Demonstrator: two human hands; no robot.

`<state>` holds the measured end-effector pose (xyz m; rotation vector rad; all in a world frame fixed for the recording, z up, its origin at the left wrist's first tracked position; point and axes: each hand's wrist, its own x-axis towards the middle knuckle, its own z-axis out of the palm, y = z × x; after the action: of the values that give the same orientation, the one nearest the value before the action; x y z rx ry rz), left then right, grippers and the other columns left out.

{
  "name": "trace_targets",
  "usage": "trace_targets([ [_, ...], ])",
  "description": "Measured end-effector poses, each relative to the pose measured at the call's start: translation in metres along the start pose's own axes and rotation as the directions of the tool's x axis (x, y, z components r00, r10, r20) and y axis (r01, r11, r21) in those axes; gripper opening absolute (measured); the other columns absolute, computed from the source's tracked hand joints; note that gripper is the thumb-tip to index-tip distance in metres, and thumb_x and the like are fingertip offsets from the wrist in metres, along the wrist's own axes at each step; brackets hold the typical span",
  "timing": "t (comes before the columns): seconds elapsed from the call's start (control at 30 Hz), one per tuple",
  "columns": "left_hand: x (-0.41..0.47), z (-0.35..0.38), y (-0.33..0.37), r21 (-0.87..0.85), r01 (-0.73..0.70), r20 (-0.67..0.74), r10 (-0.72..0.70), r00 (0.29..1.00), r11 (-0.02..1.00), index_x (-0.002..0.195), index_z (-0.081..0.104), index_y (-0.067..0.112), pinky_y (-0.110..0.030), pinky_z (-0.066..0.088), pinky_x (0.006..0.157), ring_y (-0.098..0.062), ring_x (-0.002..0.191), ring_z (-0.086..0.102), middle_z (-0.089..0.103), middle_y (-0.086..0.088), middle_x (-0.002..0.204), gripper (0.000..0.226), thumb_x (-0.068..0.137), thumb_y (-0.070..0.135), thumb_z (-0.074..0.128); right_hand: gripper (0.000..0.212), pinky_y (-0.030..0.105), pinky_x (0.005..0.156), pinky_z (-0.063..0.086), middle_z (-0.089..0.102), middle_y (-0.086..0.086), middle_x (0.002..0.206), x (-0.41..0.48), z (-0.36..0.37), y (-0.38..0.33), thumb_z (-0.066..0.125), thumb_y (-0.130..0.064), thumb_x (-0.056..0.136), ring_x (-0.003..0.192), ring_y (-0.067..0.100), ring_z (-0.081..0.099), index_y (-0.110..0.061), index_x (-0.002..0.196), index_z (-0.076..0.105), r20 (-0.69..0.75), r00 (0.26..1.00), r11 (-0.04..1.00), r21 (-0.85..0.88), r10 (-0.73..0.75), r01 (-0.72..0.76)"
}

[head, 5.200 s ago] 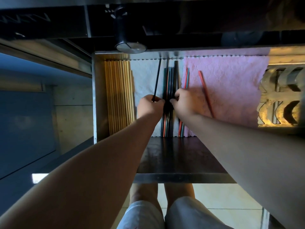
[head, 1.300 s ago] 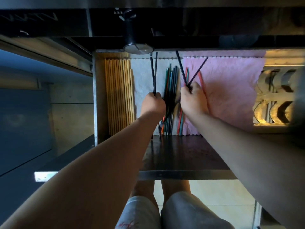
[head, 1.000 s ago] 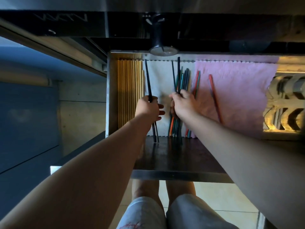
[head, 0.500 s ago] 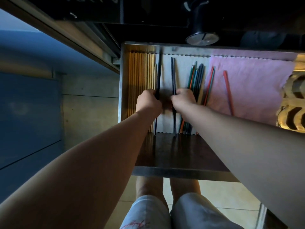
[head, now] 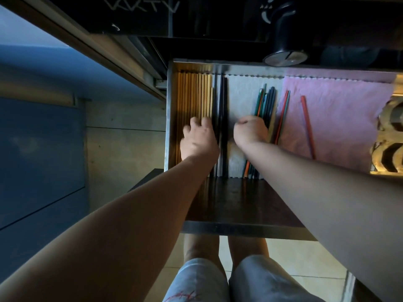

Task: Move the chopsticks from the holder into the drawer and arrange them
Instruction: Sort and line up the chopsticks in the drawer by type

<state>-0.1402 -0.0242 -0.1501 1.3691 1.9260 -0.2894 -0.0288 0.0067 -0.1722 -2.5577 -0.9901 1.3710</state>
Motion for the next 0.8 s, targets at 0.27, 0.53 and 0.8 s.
trace_targets([
  [0.27, 0.004, 0.004, -0.014, 0.299, -0.263, 0.212, 0.205, 0.956, 0.917, 0.155, -0.009, 0.029, -0.05, 0.018, 0.118, -0.023, 0.149, -0.014, -0.027, 0.013, 0.159, 0.087, 0.094, 0.01, 0.051, 0.028, 0.036, 0.092, 0.055, 0.071, 0.005, 0.112, -0.012, 0.011, -0.006, 0.052, -0.017, 0.088, 0.103, 0.025, 0.067, -0.019, 0.107, 0.072, 0.138, 0.99, 0.998, 0.058, -0.042, 0.035],
  [0.53, 0.001, 0.011, -0.02, 0.328, -0.356, 0.248, 0.283, 0.926, 0.875, 0.153, -0.016, 0.03, -0.05, 0.011, 0.119, -0.02, 0.148, -0.019, -0.031, 0.014, 0.157, 0.088, 0.095, 0.012, 0.047, 0.034, 0.04, 0.092, 0.055, 0.071, 0.007, 0.112, -0.02, 0.012, -0.005, 0.05, -0.017, 0.085, 0.102, 0.028, 0.067, -0.02, 0.112, 0.07, 0.18, 0.983, 0.996, 0.091, -0.026, 0.01],
  [0.8, 0.001, 0.012, -0.018, 0.396, -0.338, 0.254, 0.251, 0.934, 0.854, 0.152, -0.019, 0.031, -0.053, 0.012, 0.117, -0.023, 0.147, -0.024, -0.037, 0.013, 0.154, 0.093, 0.093, 0.008, 0.049, 0.023, 0.044, 0.086, 0.057, 0.072, 0.013, 0.099, -0.013, 0.005, -0.001, 0.051, -0.007, 0.089, 0.091, 0.031, 0.067, -0.008, 0.095, 0.074, 0.15, 0.988, 0.998, 0.06, -0.044, 0.036],
])
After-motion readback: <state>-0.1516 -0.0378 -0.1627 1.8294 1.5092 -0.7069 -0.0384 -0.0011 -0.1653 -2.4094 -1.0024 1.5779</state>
